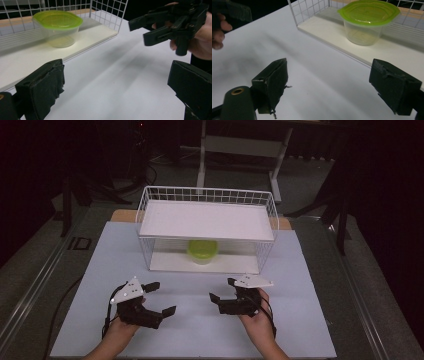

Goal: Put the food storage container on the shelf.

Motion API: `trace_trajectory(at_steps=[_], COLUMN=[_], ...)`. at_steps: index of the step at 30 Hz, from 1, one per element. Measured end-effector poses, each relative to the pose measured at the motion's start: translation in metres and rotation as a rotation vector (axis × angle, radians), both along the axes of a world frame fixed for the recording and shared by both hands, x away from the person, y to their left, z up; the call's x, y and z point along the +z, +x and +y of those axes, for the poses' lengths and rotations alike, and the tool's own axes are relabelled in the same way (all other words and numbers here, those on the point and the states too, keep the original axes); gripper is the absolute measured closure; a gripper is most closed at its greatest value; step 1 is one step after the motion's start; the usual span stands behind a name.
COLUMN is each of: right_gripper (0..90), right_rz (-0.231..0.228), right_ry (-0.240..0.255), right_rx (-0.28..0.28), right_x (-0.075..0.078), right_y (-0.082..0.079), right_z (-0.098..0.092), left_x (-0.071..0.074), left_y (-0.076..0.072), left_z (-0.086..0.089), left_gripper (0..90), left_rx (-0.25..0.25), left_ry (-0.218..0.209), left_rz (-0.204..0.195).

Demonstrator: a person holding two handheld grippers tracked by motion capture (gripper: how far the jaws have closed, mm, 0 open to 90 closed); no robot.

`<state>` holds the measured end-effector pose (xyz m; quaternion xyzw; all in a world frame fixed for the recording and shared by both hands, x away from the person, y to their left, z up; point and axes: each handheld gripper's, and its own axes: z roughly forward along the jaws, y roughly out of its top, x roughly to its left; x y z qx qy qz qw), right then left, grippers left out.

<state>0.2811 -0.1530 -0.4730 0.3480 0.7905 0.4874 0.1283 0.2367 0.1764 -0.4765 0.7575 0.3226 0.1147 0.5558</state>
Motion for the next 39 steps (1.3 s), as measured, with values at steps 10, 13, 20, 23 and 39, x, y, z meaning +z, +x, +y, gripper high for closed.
trace_trajectory(at_steps=[10,13,20,23,39], right_gripper=[15.3,15.3,15.3,15.3,15.3], right_rz=[-0.01,-0.007,-0.01,-0.01,-0.008], right_ry=[0.004,0.005,0.012,0.025,0.006], right_rx=[-0.011,-0.01,-0.017,-0.024,-0.045], right_x=[0.003,0.003,0.005,0.005,-0.005], right_y=[-0.015,-0.021,-0.031,-0.035,-0.047], right_z=[-0.019,-0.027,-0.039,-0.046,-0.07], left_x=[-0.004,-0.008,-0.01,-0.011,-0.02], left_y=[-0.013,-0.017,-0.023,-0.025,-0.035], left_z=[0.019,0.025,0.036,0.039,0.044], left_gripper=[1.8,1.8,1.8,1.8,1.8], left_rx=[0.023,0.03,0.046,0.051,0.051], left_ry=[-0.014,-0.011,-0.016,-0.018,-0.008], left_rz=[0.007,0.018,0.011,0.013,0.014])
